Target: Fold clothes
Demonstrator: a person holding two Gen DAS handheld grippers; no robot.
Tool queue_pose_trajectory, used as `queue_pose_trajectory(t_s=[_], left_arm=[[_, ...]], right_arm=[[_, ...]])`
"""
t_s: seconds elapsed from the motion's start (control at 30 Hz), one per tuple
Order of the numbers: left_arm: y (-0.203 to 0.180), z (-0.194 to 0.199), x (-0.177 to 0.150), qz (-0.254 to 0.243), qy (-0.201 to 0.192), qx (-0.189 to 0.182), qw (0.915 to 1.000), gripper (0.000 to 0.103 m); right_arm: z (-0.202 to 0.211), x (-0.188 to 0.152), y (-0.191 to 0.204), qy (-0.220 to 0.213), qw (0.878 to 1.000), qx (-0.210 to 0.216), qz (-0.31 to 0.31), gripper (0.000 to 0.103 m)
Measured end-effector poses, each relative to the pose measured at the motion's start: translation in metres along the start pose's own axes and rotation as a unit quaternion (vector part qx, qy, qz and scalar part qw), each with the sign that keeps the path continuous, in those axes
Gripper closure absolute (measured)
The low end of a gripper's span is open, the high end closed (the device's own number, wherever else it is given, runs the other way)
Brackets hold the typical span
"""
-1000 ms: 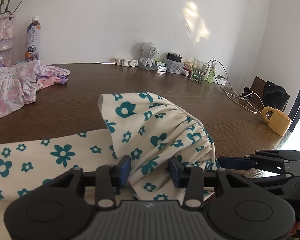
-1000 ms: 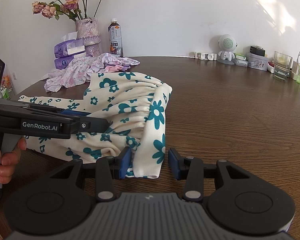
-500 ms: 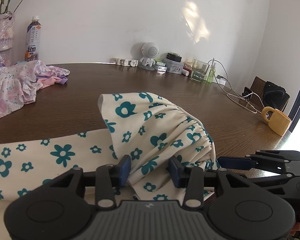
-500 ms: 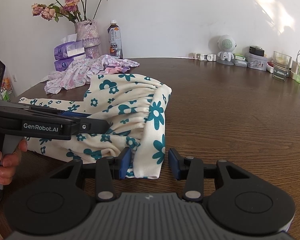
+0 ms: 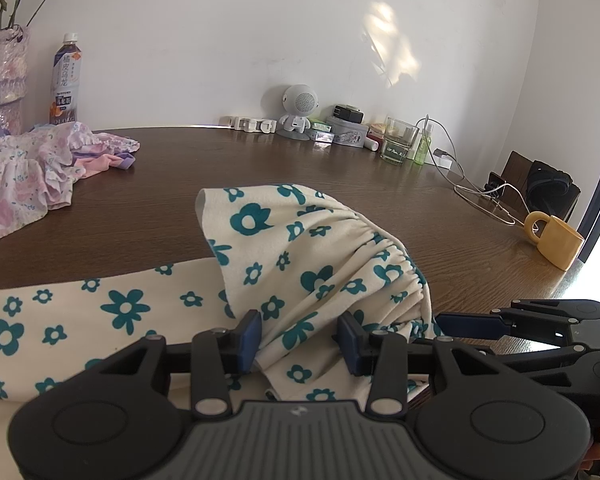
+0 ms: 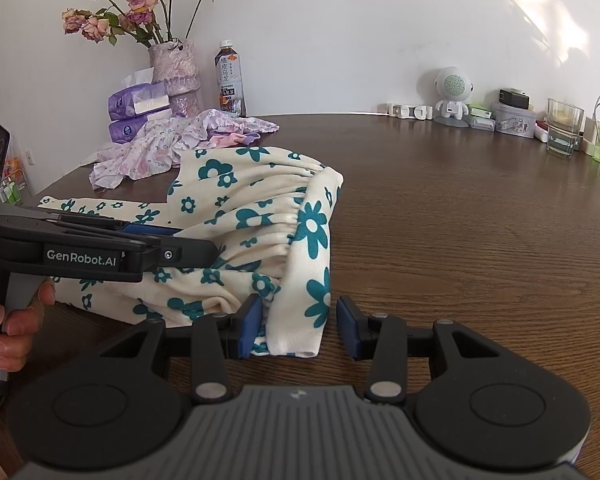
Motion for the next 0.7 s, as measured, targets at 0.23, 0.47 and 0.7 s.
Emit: queue_pose_trajectory(t_s=[0.23, 0.47, 0.7], left_arm=[[0.0, 0.0, 0.0, 0.0, 0.0, 0.0, 1.0, 0.062], [-0.0001, -0.0002, -0.0002, -0.002, 0.0, 0.001, 1.0, 0.062], [-0.0006, -0.0004, -0.0002, -0.003, 0.001, 0.001, 1.0, 0.062]], right_arm=[[0.0, -0.0003, -0.0004, 0.001, 1.0, 0.001, -0.001, 0.061], [-0.0002, -0.0003, -0.0005, 0.001, 1.0, 0.001, -0.001, 0.061], [-0.0004, -0.0005, -0.0004, 0.0, 1.0, 0.001, -0.002, 0.061]])
Point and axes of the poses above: each gripper's, at about its wrist camera, not at the fingertips, and z roughly against the way its jaws point, y to its left, x to its top, the point moved 9 cm from there along -z, roughly the way its jaws point, and after that the axes turned 11 degrees about -y, right-handed, at the moved point
